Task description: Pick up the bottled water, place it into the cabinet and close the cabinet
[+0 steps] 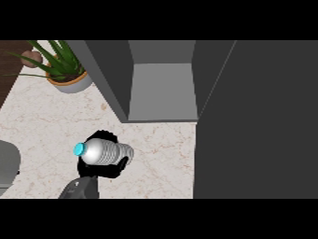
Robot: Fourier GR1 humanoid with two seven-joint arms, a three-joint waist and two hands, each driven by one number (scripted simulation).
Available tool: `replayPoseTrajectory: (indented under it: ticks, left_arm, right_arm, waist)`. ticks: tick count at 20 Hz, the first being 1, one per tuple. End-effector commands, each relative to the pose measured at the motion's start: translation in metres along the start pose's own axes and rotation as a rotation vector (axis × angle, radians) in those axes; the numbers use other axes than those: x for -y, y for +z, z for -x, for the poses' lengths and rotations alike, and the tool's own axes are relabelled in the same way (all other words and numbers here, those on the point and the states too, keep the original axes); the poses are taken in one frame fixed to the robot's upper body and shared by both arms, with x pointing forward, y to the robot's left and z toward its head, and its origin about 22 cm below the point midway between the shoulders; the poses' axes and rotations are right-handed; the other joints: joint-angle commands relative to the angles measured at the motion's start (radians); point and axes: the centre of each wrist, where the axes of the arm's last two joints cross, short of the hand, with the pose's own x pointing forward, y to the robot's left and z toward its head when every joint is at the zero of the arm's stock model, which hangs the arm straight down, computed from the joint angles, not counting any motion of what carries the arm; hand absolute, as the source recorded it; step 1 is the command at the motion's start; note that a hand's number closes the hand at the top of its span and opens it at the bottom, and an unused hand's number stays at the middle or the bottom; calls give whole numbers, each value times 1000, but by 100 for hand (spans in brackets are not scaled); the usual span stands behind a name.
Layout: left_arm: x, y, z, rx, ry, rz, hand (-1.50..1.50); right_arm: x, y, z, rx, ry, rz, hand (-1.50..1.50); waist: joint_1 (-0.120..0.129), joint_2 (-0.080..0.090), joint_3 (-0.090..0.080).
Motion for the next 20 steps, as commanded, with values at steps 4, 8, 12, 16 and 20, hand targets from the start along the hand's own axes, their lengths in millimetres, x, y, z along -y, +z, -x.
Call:
replayPoseTrajectory:
  ticks: [4,8,12,16,20]
  left_arm:
    - [67,-27,-25,-34,14,60,150]
    - [92,-51,-39,36,-112,68,150]
    - [134,-60,-52,50,-152,93,150]
    - [160,-86,-68,53,-191,66,150]
    - [189,-104,-82,42,-251,65,150]
  right_arm:
    - [-5,-1,-14,50,-24,12,-150]
    - [-3,1,-18,26,-28,13,-150]
    - [-3,6,-21,42,-28,13,-150]
    - [2,0,-21,45,-26,29,-150]
    - [13,6,-22,41,-4,11,-150]
  waist:
    - [5,-4,0]
    - [1,1,-1]
    - [-13,1,-1]
    - [-8,4,-1]
    - [-21,4,-1]
